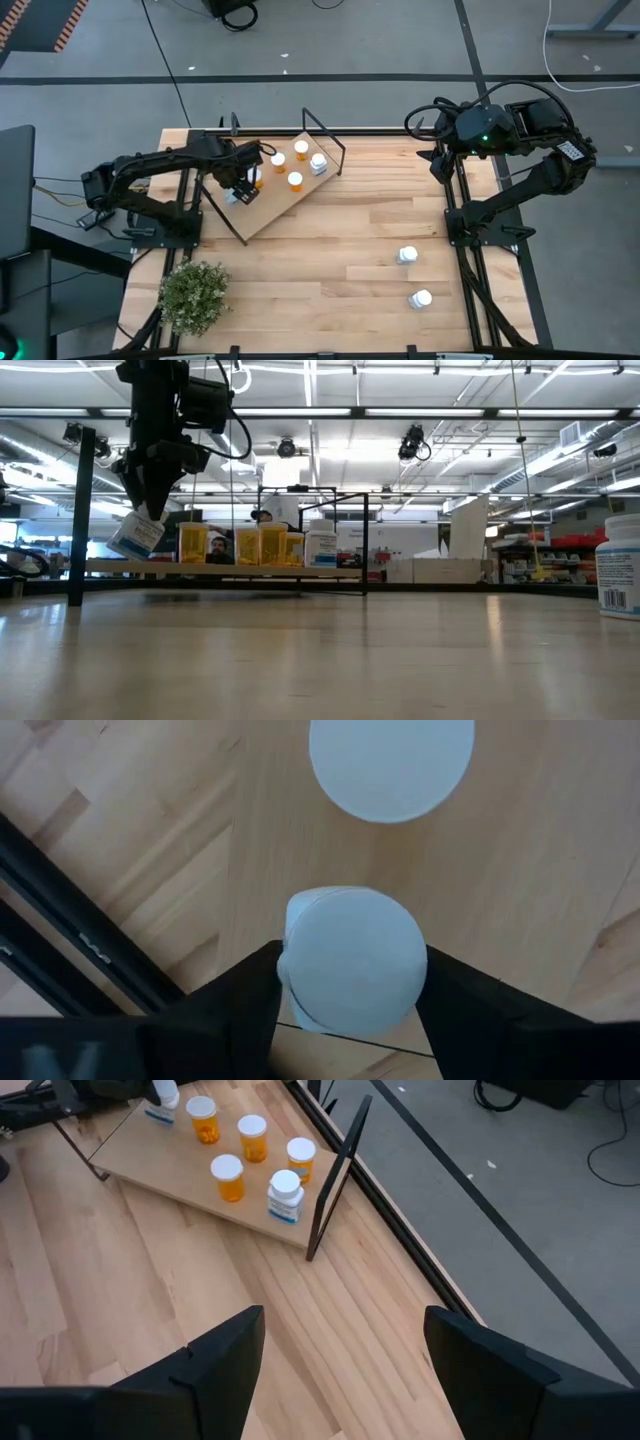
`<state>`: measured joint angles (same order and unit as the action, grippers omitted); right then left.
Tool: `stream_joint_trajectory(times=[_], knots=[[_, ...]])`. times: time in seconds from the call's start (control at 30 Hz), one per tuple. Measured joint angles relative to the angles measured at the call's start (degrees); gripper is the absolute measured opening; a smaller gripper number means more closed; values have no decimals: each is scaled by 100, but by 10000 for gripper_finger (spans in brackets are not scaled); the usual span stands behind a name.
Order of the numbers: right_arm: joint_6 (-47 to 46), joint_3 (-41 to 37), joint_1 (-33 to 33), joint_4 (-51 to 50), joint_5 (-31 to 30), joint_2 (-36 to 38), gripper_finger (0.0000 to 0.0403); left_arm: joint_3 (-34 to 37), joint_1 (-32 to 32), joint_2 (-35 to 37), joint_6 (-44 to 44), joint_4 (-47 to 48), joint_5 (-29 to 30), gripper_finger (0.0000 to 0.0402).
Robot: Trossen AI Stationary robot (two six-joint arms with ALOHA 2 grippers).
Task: Pick and place medicine bottles onto shelf by color
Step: Put the white pill bottle on the shelf, then move the white pill bottle to the center of the table
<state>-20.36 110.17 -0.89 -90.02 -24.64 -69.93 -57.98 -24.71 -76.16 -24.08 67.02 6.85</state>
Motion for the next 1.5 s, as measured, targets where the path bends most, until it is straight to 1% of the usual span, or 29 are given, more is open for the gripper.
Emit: stream_joint_trajectory(times=[0.2, 0.53, 0.83, 1.07, 1.17, 1.23, 1.37, 1.43, 1.5], knots=[[0, 0, 0, 0, 0, 0, 282, 0, 0, -2, 73, 0, -2, 247], [-52, 0, 0, 0, 1, 0, 282, -67, 2, 6, 84, 26, -2, 268], [-47, 0, 0, 0, 2, 0, 282, -792, 16, 11, 93, 168, 103, 270], [-80, 0, 0, 0, 2, 0, 282, -1562, 364, 17, -114, 120, 149, 270], [-185, 0, 0, 0, 87, 0, 282, -1740, 640, 17, -228, -176, 214, 269], [-262, 0, 0, 1, 316, 0, 282, -1852, 851, 17, -256, -588, 215, 266], [-432, -113, -2, 7, 885, -57, 282, -1884, 1333, 15, -298, -1987, 217, 255], [-744, -326, -2, 15, 1117, -56, 282, -1895, 1541, -44, -445, -2645, 304, 248], [-1156, -654, -7, 11, 1338, -15, 282, -1886, 1696, -100, -614, -3012, 419, 242]])
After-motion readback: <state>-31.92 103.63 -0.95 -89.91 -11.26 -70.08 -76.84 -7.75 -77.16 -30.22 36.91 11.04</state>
